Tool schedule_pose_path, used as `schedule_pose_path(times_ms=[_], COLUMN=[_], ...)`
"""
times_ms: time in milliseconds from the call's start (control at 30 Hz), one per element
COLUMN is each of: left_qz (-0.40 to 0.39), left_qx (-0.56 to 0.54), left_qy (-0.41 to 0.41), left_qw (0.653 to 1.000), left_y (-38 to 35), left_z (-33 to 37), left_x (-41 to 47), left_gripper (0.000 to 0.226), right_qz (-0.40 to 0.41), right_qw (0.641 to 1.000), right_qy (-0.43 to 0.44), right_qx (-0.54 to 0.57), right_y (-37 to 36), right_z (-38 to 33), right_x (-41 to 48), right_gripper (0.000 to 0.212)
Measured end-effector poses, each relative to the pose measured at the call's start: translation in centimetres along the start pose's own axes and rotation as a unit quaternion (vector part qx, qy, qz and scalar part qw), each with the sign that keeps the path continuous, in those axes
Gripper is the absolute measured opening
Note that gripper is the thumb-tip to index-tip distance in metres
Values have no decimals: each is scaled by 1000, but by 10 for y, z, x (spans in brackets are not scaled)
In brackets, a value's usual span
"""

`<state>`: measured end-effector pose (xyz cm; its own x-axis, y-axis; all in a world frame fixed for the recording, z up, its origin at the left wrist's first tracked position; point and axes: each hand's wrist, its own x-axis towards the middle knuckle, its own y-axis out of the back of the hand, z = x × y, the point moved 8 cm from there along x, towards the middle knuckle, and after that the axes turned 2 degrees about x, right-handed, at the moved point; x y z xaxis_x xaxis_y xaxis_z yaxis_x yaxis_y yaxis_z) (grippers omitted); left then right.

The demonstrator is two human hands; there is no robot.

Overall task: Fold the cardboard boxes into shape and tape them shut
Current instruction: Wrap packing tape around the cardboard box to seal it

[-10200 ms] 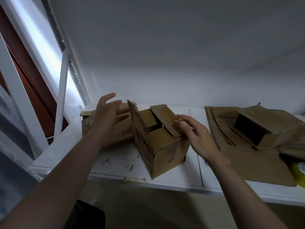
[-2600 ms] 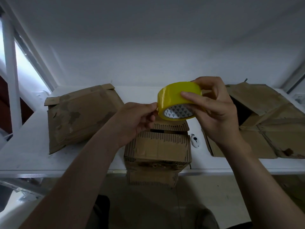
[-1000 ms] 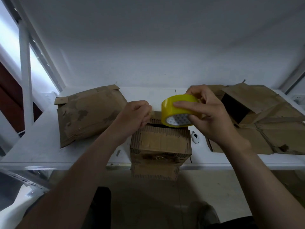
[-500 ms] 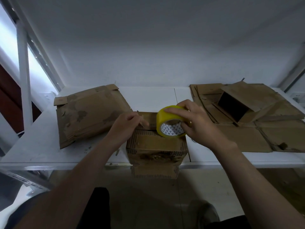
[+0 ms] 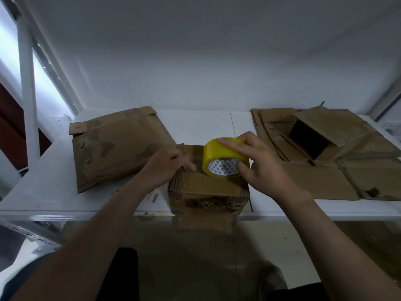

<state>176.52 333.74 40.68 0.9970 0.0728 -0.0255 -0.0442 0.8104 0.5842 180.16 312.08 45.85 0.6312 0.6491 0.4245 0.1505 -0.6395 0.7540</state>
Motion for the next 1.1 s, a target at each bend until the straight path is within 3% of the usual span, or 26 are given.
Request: schedule_pose_path(times_ms=[100,200,267,400,767,1033,1100], left_qz=[43,38,76,93,57,71,108], left_qx=[-32,-31,-10,21,45,37,40], left_qy=[16,5,15,2,-7,7,9], left_qw=[998,999,997,995,997,997,993], left_y=[22,29,36,45,53,58,68], left_z=[-2,-10,-18,-22,-24,-29,-32], left_x=[-2,-1,0,-2,-10,-14,-17], left_gripper=[37,43,42,37,41,37,40], right_qz=[16,19,17,32,23,28,21], right_qw=[991,996,999,996,998,994,991], right_qy=[31,5,-22,-67,-29,11,19], right_qx=[-130,-90,-20,59,-44,-101,-129], right_y=[17,20,12,5,8,10,8], right_z=[1,13,17,25,-4,-21,-24], right_x=[1,-3,-6,-9,-2,8,9], right_gripper=[63,77,83,82,68,64,56])
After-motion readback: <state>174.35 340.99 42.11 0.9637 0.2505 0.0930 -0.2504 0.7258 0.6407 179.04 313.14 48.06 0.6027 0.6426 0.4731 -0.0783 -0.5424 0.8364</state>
